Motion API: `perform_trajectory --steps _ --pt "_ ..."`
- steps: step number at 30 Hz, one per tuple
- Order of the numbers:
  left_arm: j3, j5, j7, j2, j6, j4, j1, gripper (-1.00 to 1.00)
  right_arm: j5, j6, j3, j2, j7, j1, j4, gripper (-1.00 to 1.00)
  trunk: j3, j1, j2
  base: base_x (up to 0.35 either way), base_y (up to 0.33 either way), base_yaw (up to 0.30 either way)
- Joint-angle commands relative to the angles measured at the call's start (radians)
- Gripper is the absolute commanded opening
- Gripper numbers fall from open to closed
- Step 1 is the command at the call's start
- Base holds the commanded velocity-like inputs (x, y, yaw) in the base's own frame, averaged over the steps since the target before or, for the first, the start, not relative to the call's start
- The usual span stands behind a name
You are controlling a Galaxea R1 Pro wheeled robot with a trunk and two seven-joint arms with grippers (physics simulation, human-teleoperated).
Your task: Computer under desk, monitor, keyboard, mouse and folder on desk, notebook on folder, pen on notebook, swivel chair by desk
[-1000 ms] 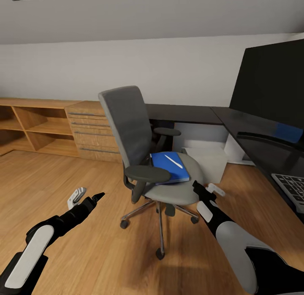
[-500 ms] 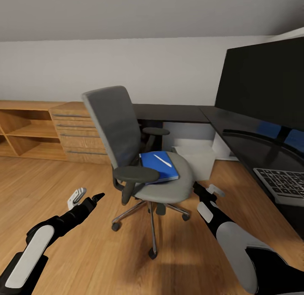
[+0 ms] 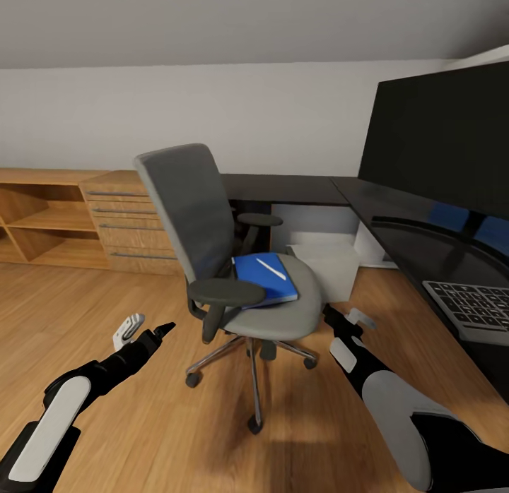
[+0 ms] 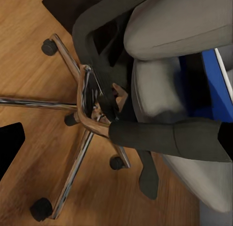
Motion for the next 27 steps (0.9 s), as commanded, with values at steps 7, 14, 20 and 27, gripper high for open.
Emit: perform_trajectory --steps 7,14,20,27 --pt "-0.001 0.010 0.010 0.001 0.000 -0.001 -0.001 1.00 -0.007 -0.004 -0.004 0.002 0.001 -0.001 0.000 1.00 -0.001 0.000 0.000 0.184 0.000 0.000" --pt "-0.001 0.011 0.010 0.001 0.000 0.000 -0.001 1.00 -0.007 -0.004 -0.004 0.002 0.001 -0.001 0.001 1.00 -0.001 0.000 0.000 0.097 0.000 0.000" --pt "-0.001 0.011 0.010 0.001 0.000 0.000 -0.001 1.00 -0.008 -0.004 -0.003 0.002 0.001 -0.001 0.001 1.00 -0.001 0.000 0.000 0.118 0.000 0.000" --pt "-0.001 0.009 0.010 0.001 0.000 0.000 -0.001 1.00 -0.009 -0.004 -0.003 0.002 0.001 -0.001 0.002 1.00 -0.001 0.000 0.000 0.156 0.000 0.000"
